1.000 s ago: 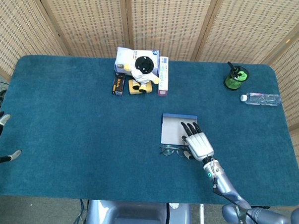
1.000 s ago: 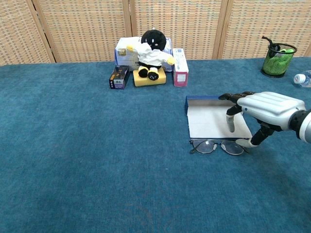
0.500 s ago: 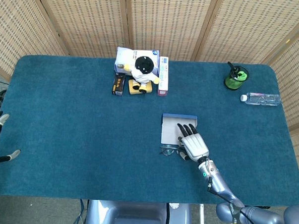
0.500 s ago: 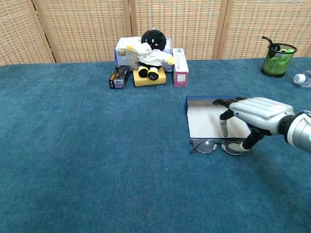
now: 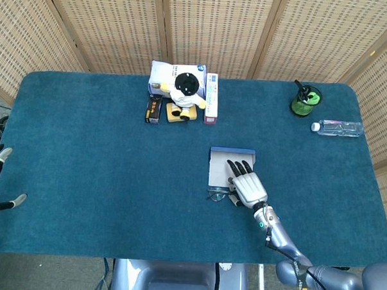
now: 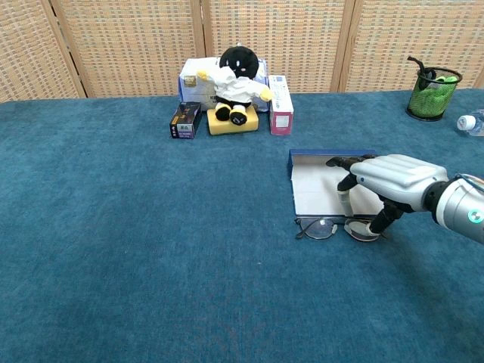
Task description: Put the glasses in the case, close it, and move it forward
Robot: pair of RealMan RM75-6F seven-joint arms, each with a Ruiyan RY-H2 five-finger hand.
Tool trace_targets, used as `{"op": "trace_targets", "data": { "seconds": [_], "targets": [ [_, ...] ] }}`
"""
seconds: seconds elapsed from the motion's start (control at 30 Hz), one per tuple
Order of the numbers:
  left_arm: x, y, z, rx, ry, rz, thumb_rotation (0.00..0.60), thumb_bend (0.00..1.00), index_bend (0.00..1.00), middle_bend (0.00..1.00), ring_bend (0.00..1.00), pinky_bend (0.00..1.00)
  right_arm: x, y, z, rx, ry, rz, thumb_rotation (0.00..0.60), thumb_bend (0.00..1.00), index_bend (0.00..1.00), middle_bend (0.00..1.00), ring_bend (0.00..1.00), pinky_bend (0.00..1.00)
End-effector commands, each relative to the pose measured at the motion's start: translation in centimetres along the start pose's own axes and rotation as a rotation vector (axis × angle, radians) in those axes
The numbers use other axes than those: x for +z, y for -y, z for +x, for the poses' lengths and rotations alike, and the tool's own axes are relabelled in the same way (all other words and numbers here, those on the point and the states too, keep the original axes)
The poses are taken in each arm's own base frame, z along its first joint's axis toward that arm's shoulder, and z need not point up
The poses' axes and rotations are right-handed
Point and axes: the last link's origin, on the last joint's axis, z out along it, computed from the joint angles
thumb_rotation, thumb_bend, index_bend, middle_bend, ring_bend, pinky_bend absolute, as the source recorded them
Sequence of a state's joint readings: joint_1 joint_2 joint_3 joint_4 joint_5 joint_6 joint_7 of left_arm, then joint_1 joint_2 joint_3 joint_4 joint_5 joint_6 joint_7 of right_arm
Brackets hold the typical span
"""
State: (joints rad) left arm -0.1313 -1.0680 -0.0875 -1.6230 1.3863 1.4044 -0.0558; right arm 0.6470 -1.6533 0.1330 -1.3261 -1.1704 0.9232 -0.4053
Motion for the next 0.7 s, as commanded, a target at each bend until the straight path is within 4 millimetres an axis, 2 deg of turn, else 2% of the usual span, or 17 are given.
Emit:
{"op": "trace_targets", "data": {
  "seconds": [0.03,0.47,0.7],
  "targets": [
    [0.0,0.0,0.0,0.000,0.002,0.001,0.600,0.00,0.00,0.00,0.00,0.00,0.0,0.0,0.0,-0.004,0.003,0.003,0.600,0.43,0.56,0.00,0.00,0.00],
    [0.1,0.0,0.0,-0.002,0.004,0.000,0.600,0.00,0.00,0.00,0.00,0.00,0.0,0.4,0.4,-0.001,-0.012,0.016,0.600,0.49,0.60,0.01,0.00,0.00],
    [0.1,0.1,0.1,-0.005,0.002,0.001,0.600,0.00,0.00,0.00,0.00,0.00,0.1,0.6,2.2,0.004,-0.058,0.027,0.600,0.49,0.60,0.02,0.00,0.00]
  ]
}}
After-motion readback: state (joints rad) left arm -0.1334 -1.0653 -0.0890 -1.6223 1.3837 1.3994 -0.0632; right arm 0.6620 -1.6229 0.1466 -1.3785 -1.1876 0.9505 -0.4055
